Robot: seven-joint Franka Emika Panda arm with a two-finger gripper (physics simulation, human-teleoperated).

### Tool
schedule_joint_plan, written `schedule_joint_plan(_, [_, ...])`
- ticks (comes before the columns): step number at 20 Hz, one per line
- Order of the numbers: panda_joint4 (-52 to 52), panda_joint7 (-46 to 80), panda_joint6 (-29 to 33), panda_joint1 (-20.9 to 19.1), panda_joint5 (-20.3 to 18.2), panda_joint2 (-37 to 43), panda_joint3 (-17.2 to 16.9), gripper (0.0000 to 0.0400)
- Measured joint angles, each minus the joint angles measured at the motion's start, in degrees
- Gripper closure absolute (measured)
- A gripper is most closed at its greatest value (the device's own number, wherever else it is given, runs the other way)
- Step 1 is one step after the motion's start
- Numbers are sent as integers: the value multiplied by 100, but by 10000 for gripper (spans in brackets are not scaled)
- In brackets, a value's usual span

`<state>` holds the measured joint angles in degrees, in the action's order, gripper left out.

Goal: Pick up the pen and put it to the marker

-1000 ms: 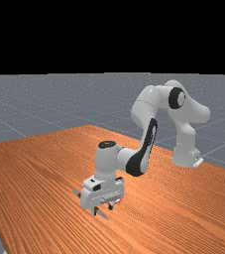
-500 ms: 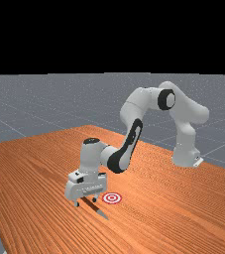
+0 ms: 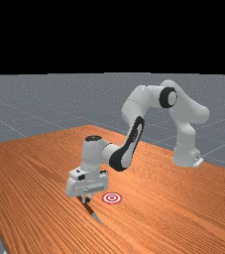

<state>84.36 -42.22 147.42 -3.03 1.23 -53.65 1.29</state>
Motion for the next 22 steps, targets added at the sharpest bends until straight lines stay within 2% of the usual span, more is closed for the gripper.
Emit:
schedule_joint_plan(3, [-55,1131,-73,556,-51,-22,-317,393])
schedule_joint_plan(5, [-120,1270,-98,835,7,-53,-282,397])
schedule_joint_plan(6, [-98,721,-46,665,-42,-47,49,398])
schedule_joint_plan(11, [123,705,-9,776,81,100,-18,400])
schedule_joint_plan(14, [257,561,-210,734,90,400,32,400])
schedule_joint_plan(15, [483,828,47,815,82,584,-72,400])
schedule_joint_plan(17, [534,825,-61,812,80,774,-68,400])
schedule_joint_plan(19, [-513,483,-753,729,78,287,48,400])
schedule_joint_plan(21, [-2364,273,-1604,719,73,-694,83,400])
schedule_joint_plan(22, [-2357,639,-1589,765,46,-711,-16,400])
